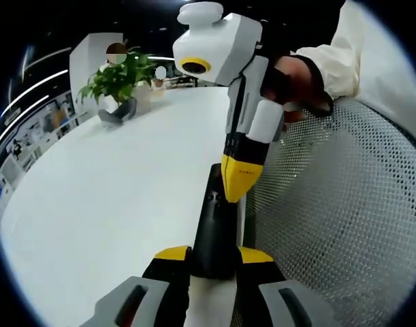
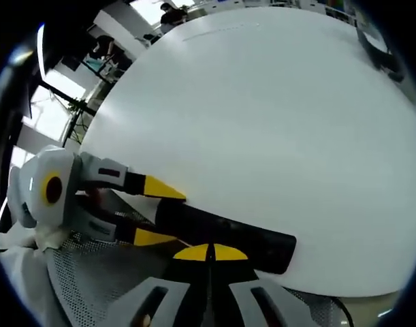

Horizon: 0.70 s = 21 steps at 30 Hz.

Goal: Press the specified remote control buttons in sequence, fully releasing each button before pressing the next.

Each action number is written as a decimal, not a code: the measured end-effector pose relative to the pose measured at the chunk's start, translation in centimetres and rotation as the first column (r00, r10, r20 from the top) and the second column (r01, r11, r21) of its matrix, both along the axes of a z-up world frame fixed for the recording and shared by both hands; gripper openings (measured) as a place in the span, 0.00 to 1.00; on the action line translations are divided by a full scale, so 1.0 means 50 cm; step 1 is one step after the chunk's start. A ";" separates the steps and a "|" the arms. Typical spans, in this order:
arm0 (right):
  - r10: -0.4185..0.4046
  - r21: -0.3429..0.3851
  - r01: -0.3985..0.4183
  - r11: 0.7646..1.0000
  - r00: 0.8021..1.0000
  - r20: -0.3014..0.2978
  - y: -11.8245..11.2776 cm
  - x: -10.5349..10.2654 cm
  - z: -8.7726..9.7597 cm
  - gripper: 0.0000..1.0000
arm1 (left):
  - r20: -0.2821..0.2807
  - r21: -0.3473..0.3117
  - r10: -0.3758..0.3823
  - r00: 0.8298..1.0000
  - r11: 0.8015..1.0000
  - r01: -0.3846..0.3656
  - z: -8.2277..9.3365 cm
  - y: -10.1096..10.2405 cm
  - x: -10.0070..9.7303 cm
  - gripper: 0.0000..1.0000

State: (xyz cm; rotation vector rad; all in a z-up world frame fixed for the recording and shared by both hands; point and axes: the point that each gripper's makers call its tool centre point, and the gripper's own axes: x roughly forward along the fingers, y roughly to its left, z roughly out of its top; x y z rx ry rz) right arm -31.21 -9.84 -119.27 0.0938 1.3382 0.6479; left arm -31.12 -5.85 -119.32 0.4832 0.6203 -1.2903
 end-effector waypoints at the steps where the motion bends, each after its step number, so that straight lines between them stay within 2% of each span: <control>1: 0.000 -0.001 0.000 1.000 1.000 0.000 0.000 0.000 0.000 0.00 | 0.000 0.000 0.000 1.000 1.000 0.000 0.000 0.000 0.000 0.25; 12: 0.023 -0.020 -0.022 1.000 0.999 0.025 0.002 -0.011 0.005 0.00 | 0.000 0.001 -0.003 1.000 1.000 0.003 0.001 0.000 -0.002 0.25; 18: -0.019 0.007 0.019 1.000 1.000 -0.008 0.000 -0.012 0.007 0.00 | 0.001 0.002 -0.007 1.000 1.000 0.007 0.002 -0.001 -0.003 0.25; 19: -0.020 0.006 0.021 1.000 0.999 -0.042 0.001 -0.020 0.004 0.00 | 0.002 0.002 -0.008 1.000 1.000 0.008 0.002 -0.001 -0.003 0.26; 21: -0.021 0.008 0.022 1.000 0.999 -0.037 0.001 -0.019 0.007 0.00 | 0.001 0.002 -0.007 1.000 1.000 0.007 0.002 -0.001 -0.003 0.26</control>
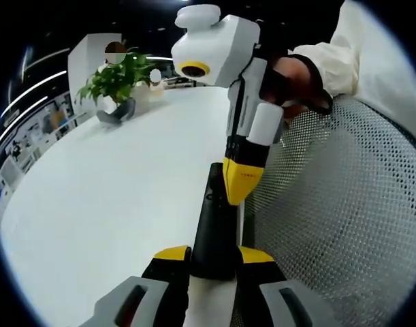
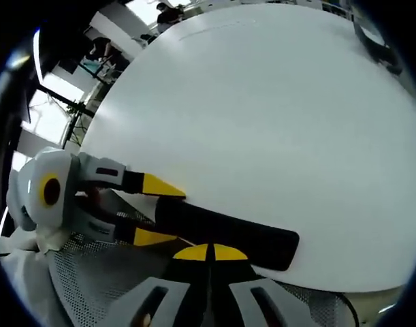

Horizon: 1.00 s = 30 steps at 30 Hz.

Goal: Press the specified remote control buttons in sequence, fully releasing each button before pressing the next.

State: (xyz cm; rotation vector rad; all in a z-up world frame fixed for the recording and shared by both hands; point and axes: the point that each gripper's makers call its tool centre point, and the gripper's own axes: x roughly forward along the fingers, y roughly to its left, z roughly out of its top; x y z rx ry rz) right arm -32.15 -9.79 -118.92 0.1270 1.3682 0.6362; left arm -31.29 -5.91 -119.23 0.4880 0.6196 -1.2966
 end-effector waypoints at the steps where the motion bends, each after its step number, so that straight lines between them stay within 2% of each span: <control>1: 0.006 -0.005 -0.006 1.000 1.000 0.005 0.002 -0.001 0.001 0.00 | 0.001 0.000 -0.001 1.000 1.000 0.001 0.000 0.000 0.000 0.26; 4: 0.023 -0.020 -0.022 1.000 1.000 0.017 0.004 0.000 0.000 0.00 | 0.000 -0.001 0.000 1.000 1.000 0.000 0.001 0.000 0.000 0.26; 13: 0.013 0.006 -0.013 1.000 1.000 -0.010 0.002 0.004 -0.002 0.00 | 0.000 -0.003 0.002 1.000 1.000 -0.002 0.000 0.000 0.000 0.26; 18: -0.024 0.046 0.026 0.999 0.999 -0.043 0.000 0.007 0.002 0.00 | 0.001 -0.005 0.004 1.000 1.000 -0.004 0.000 0.000 0.001 0.26; 25: -0.035 0.110 0.032 0.993 0.999 0.026 0.018 0.027 0.020 0.00 | 0.000 -0.008 0.006 1.000 1.000 -0.006 0.000 0.000 0.001 0.26; 30: -0.025 0.110 0.021 0.994 0.999 0.039 0.021 0.031 0.015 0.00 | 0.000 -0.011 0.007 1.000 1.000 -0.007 -0.001 -0.002 0.001 0.25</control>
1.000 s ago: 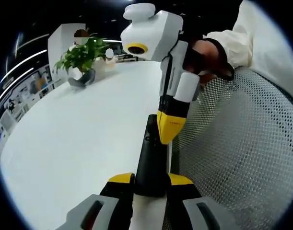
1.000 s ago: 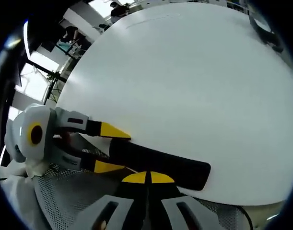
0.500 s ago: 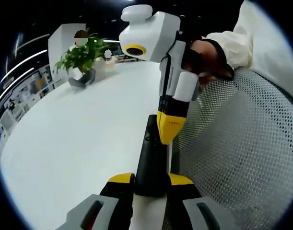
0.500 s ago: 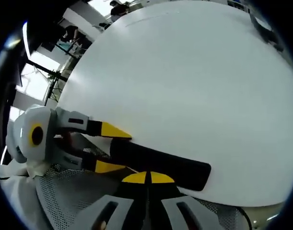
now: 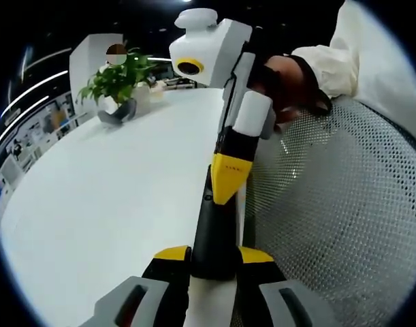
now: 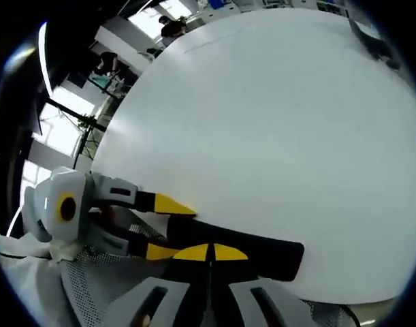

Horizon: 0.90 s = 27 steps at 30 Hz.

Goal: Press the specified remote control buttons in sequence, fully releasing each button before pressing the next.

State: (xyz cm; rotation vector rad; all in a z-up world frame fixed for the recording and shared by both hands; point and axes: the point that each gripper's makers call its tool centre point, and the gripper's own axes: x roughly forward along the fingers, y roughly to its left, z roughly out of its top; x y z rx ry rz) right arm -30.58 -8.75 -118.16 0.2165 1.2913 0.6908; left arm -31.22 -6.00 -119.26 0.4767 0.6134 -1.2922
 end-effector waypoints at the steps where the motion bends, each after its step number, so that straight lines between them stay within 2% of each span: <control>1: 0.005 0.001 -0.005 1.000 1.000 -0.002 0.001 -0.001 -0.001 0.00 | 0.000 0.000 0.000 1.000 1.000 0.000 0.000 0.000 0.000 0.25; 4: 0.021 0.008 -0.021 1.000 1.000 -0.003 0.010 -0.004 0.000 0.00 | 0.000 0.000 0.000 1.000 1.000 0.000 0.000 0.000 0.000 0.25; 6: 0.039 -0.028 -0.039 0.999 0.999 0.004 0.006 -0.006 -0.008 0.00 | 0.000 0.000 0.001 1.000 1.000 -0.001 0.000 -0.001 0.000 0.25; 8: 0.042 -0.023 -0.042 0.999 0.999 0.009 0.008 -0.006 -0.004 0.00 | 0.000 0.000 0.001 1.000 1.000 -0.001 0.000 0.000 0.000 0.25; 17: -0.036 0.001 0.036 0.999 0.999 -0.029 0.003 0.000 -0.006 0.00 | 0.005 0.005 -0.004 1.000 1.000 0.004 0.001 0.000 0.000 0.25; 23: -0.060 -0.011 0.060 0.998 0.998 -0.019 0.001 0.013 -0.010 0.00 | 0.009 0.015 -0.010 1.000 1.000 0.010 0.001 -0.002 -0.001 0.24; 27: -0.082 0.003 0.082 0.997 0.996 -0.035 0.000 0.015 -0.011 0.00 | 0.008 0.016 -0.010 1.000 1.000 0.010 0.001 -0.001 -0.001 0.24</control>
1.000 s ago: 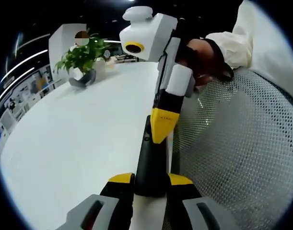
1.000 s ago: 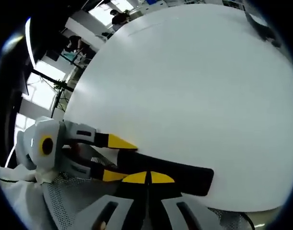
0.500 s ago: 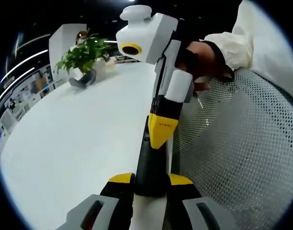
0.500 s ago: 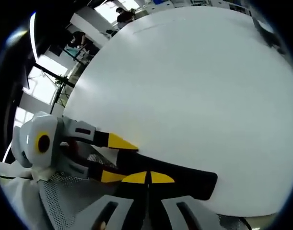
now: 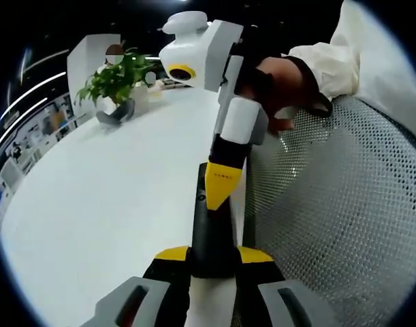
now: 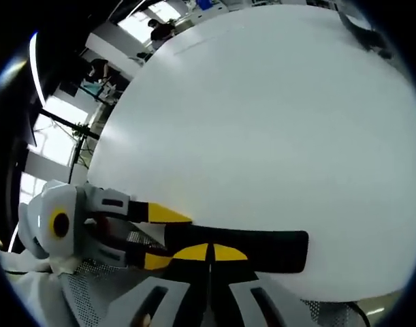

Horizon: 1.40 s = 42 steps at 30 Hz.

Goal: Press the specified remote control buttons in sequence, fully releasing each button before pressing the next.

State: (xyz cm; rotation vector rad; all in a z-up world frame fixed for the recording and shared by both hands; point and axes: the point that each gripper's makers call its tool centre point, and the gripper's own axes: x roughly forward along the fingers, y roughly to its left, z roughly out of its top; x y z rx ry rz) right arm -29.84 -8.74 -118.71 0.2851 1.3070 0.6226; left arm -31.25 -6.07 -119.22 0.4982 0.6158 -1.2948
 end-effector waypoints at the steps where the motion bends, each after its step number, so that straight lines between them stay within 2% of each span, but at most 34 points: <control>1: -0.001 0.001 0.001 1.000 1.000 -0.002 0.000 0.001 -0.001 0.00 | -0.001 -0.001 0.001 1.000 1.000 -0.001 0.000 0.000 0.000 0.24; 11: 0.016 -0.010 -0.016 1.000 1.000 0.009 0.002 0.002 -0.001 0.00 | -0.002 -0.008 0.010 1.000 1.000 -0.010 0.000 0.000 0.002 0.25; 15: 0.054 -0.036 -0.053 0.998 0.998 0.031 0.006 -0.001 0.002 0.00 | -0.001 -0.007 0.013 1.000 1.000 -0.013 0.001 0.000 0.002 0.25; 21: 0.056 -0.039 -0.054 0.998 0.997 0.059 0.005 0.004 0.006 0.00 | -0.002 -0.009 0.016 1.000 1.000 -0.016 0.000 0.000 0.002 0.25; 28: 0.074 0.026 -0.076 0.997 0.995 0.066 0.026 -0.001 0.021 0.00 | -0.007 -0.015 0.023 1.000 1.000 -0.023 0.000 0.000 0.003 0.25; 36: 0.156 -0.044 -0.153 0.987 0.984 0.081 0.028 -0.012 0.007 0.00 | -0.007 -0.018 0.030 1.000 0.999 -0.031 -0.001 0.000 0.004 0.25; 42: 0.159 -0.063 -0.153 0.986 0.983 0.097 0.023 -0.008 0.006 0.00 | -0.006 -0.021 0.041 0.999 0.999 -0.041 -0.002 0.001 0.005 0.25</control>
